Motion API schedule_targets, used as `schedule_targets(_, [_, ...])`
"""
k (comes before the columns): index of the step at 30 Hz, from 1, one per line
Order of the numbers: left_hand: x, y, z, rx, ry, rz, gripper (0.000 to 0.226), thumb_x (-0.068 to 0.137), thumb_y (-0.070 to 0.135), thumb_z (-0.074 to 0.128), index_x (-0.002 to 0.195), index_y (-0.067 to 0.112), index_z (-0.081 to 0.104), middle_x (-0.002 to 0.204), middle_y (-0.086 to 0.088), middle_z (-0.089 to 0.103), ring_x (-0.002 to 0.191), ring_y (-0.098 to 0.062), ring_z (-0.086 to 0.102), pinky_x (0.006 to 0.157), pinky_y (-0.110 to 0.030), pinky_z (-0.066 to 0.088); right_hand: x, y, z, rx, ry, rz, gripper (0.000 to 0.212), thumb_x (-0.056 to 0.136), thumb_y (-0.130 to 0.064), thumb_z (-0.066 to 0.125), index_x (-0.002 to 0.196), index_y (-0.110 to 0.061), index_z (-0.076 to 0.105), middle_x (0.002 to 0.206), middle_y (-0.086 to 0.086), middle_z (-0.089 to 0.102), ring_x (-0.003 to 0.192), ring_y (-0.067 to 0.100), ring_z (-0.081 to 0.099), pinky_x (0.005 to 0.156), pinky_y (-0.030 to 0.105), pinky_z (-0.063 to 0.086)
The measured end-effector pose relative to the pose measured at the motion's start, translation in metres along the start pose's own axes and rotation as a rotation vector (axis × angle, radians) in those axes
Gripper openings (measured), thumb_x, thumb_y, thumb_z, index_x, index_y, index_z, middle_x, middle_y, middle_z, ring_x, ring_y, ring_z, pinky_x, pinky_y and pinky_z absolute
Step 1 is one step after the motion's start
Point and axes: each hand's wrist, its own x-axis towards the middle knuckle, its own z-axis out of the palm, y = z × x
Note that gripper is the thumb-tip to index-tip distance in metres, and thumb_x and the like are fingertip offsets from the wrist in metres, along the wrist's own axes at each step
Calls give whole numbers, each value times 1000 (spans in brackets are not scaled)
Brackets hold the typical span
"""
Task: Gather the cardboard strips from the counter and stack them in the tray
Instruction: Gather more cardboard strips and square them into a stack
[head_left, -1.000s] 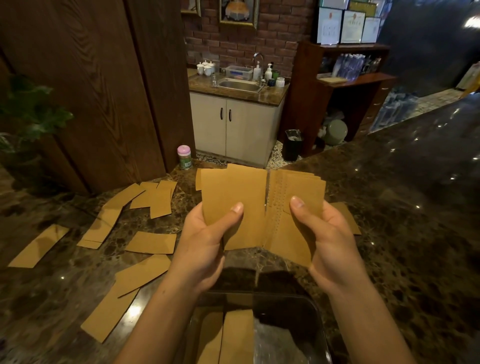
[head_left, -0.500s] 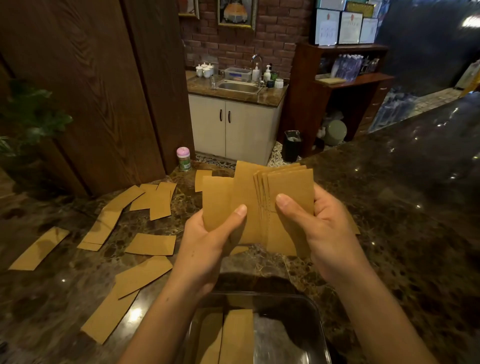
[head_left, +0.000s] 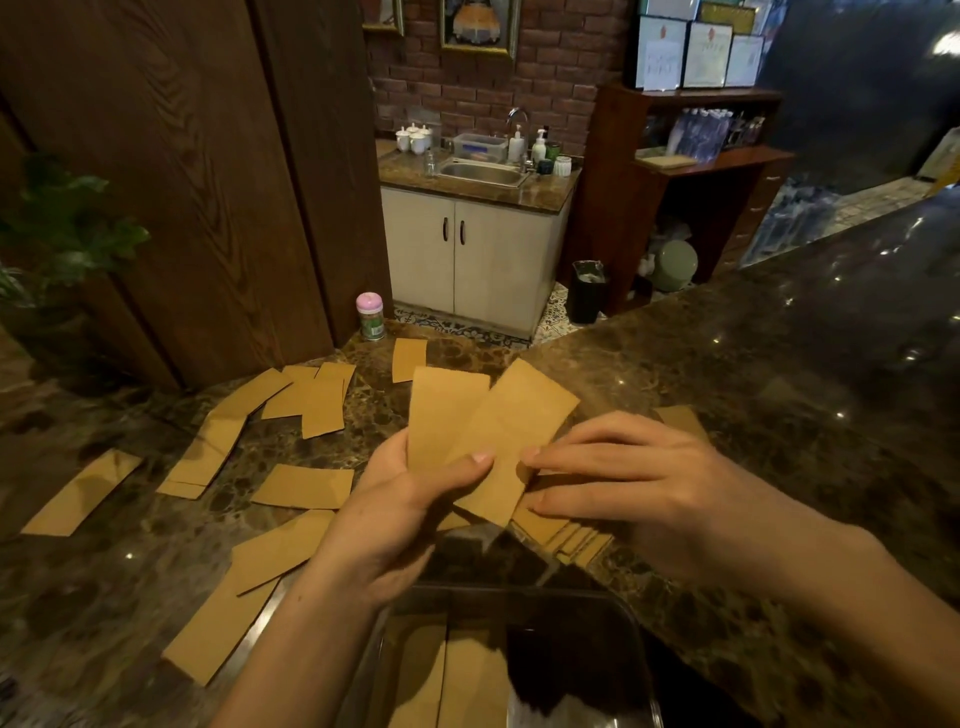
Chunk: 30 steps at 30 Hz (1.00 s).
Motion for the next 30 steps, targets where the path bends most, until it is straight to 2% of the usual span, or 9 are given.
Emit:
schedule_targets(2, [3, -1, -3, -17, 66, 47, 43, 77, -3, 73, 118, 6, 61, 95, -12, 79, 89, -25, 77, 70, -35, 63, -4, -1, -3, 94, 0, 100, 37, 93, -27, 61, 128, -24, 71, 143, -8, 64, 129, 10, 61, 105, 27, 54])
schedule_targets(7, [7, -5, -9, 394, -15, 151, 42, 75, 9, 81, 114, 13, 65, 102, -11, 74, 90, -24, 74, 70, -28, 58, 8, -3, -22, 583, 79, 496, 46, 93, -34, 70, 139, -33, 63, 145, -26, 58, 125, -1, 61, 94, 26, 58])
schedule_targets(10, [5, -4, -6, 464, -100, 165, 33, 79, 6, 81, 108, 14, 68, 95, -5, 74, 83, -21, 72, 69, -31, 58, 25, 5, -33, 373, -135, 576, 39, 96, -40, 69, 134, -36, 63, 148, -23, 54, 126, -5, 54, 103, 32, 49])
schedule_targets(12, [5, -4, -5, 513, -107, 206, 27, 80, 5, 80, 103, 12, 69, 88, -5, 71, 76, -20, 69, 66, -33, 59, 35, 7, -34, 307, -270, 578, 23, 98, -38, 68, 120, -35, 65, 120, -16, 68, 102, 0, 60, 88, 31, 50])
schedule_targets(14, [6, -5, -5, 502, -95, 240, 24, 78, 3, 81, 98, 10, 69, 84, -5, 70, 74, -21, 69, 63, -34, 58, 41, 9, -33, 373, -310, 591, 9, 97, -37, 69, 105, -34, 66, 94, -10, 67, 83, 8, 61, 74, 36, 52])
schedule_targets(17, [8, -9, -7, 358, -6, 292, 32, 72, 6, 87, 99, 10, 70, 90, -9, 75, 81, -26, 72, 65, -34, 59, 40, 11, -25, 526, -146, 683, 10, 97, -37, 70, 105, -32, 70, 97, -5, 71, 88, 16, 68, 81, 49, 59])
schedule_targets(21, [12, -12, 0, 187, 100, 362, 31, 75, 10, 84, 101, 19, 71, 95, -7, 77, 87, -24, 73, 72, -31, 60, 34, -3, 3, 879, 220, 829, 20, 100, -28, 66, 119, -27, 71, 110, -4, 77, 100, 13, 74, 89, 38, 60])
schedule_targets(25, [14, -13, 8, 135, 171, 382, 33, 75, 12, 78, 107, 15, 68, 95, -5, 78, 91, -24, 75, 72, -29, 60, 27, -9, 21, 1000, 314, 849, 26, 101, -21, 64, 126, -22, 68, 114, -1, 78, 103, 15, 75, 89, 33, 61])
schedule_targets(30, [14, -8, 6, 258, 108, 326, 39, 72, 18, 81, 108, 25, 68, 101, 0, 78, 96, -25, 75, 77, -44, 62, 26, -3, 9, 1129, 416, 856, 28, 101, -21, 61, 128, -22, 65, 118, -2, 77, 107, 14, 74, 86, 25, 61])
